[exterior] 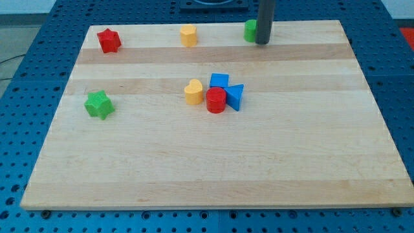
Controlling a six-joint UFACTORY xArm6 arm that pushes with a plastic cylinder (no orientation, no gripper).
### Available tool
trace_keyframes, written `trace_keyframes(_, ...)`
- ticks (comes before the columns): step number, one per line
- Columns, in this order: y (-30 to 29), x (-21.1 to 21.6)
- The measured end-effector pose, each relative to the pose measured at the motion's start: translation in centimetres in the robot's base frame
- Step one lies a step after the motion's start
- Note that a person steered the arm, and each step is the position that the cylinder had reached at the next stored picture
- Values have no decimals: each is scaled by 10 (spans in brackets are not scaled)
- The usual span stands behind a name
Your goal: Move the green circle right to the red star
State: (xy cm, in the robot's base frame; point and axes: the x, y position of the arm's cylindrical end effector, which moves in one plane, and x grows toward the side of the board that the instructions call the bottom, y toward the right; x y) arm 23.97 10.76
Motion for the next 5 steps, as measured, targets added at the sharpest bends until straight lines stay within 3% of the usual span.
trace_keyframes(1,-16,-16)
trace_keyframes(2,63,-26)
trace_keyframes(3,48,-49)
trace_keyframes(4,-4,-47)
trace_keyframes(5,-135,-33)
